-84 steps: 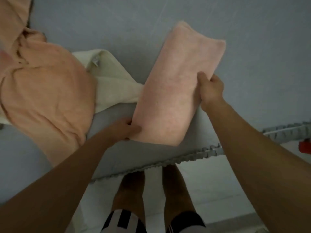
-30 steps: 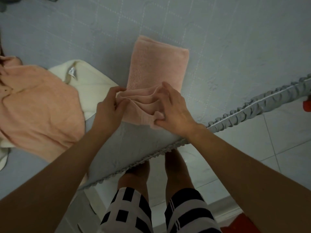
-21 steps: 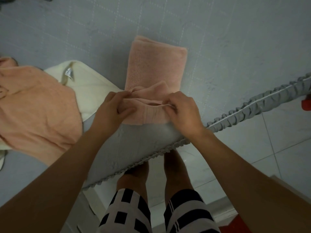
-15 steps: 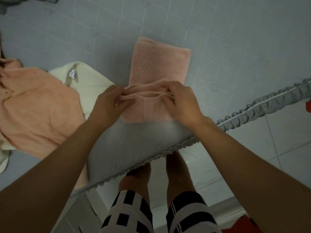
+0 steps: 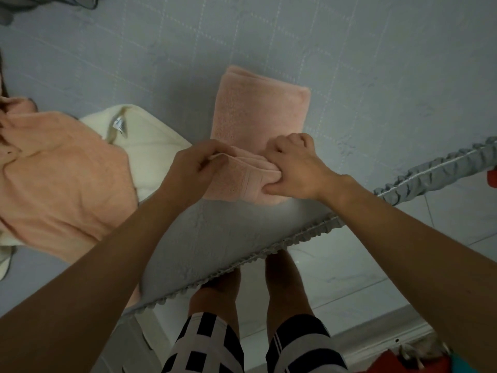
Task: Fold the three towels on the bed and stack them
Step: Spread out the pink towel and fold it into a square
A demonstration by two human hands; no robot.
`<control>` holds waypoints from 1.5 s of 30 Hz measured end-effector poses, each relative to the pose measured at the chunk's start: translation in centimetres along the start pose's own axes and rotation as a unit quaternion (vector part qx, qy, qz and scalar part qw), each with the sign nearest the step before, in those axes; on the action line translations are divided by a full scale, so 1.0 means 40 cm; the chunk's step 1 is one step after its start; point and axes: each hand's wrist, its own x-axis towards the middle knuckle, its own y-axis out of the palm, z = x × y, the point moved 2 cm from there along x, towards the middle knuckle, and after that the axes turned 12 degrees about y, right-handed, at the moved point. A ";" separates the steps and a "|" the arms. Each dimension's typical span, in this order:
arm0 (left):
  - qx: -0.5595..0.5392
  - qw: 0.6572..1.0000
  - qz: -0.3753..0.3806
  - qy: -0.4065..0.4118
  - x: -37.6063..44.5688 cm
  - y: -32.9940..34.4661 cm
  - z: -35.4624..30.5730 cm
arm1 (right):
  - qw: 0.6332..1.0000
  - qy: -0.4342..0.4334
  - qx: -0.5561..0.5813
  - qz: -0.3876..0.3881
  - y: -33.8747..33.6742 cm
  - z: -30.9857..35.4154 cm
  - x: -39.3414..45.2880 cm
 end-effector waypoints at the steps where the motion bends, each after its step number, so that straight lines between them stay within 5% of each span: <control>1: 0.000 1.000 -0.001 -0.001 0.011 0.002 -0.002 | 1.000 0.008 0.018 -0.015 -0.010 -0.005 0.002; 6: -0.004 0.993 -0.093 -0.070 0.082 0.027 -0.002 | 0.940 0.131 0.314 0.035 -0.030 -0.037 -0.015; 10: -0.119 0.962 -0.174 -0.171 0.120 0.050 0.014 | 0.773 0.352 0.508 -0.146 0.002 -0.079 -0.046; 13: -0.152 0.963 -0.034 -0.219 0.099 0.072 0.040 | 0.618 0.472 0.592 -0.211 0.046 -0.075 -0.054; 16: -0.096 0.974 0.115 -0.169 0.063 0.076 0.060 | 0.567 0.483 0.628 -0.225 0.077 -0.050 -0.059; 18: -0.040 0.977 0.130 -0.165 0.050 0.076 0.069 | 0.566 0.462 0.650 -0.207 0.083 -0.034 -0.069; 22: -0.028 0.984 -0.040 -0.171 0.038 0.078 0.049 | 0.586 0.414 0.687 -0.111 0.086 -0.006 -0.105; 27: -0.097 0.956 -0.152 -0.230 -0.005 0.107 0.021 | 0.682 0.364 0.633 -0.045 0.073 -0.013 -0.124; 30: -0.206 0.930 -0.112 -0.284 -0.054 0.128 0.028 | 0.746 0.337 0.572 -0.042 0.054 -0.046 -0.104; 34: -0.167 0.954 0.051 -0.245 -0.100 0.178 0.028 | 0.811 0.296 0.505 -0.008 0.047 -0.066 -0.067; 39: -0.083 0.962 -0.129 -0.226 -0.074 0.171 0.026 | 0.819 0.243 0.513 -0.086 0.016 -0.054 -0.024; 42: -0.068 0.951 -0.176 -0.247 -0.063 0.178 0.029 | 0.837 0.214 0.493 -0.107 0.000 -0.045 0.022; 45: -0.165 0.919 -0.191 -0.304 -0.077 0.200 0.047 | 0.855 0.252 0.448 -0.064 0.017 -0.048 0.081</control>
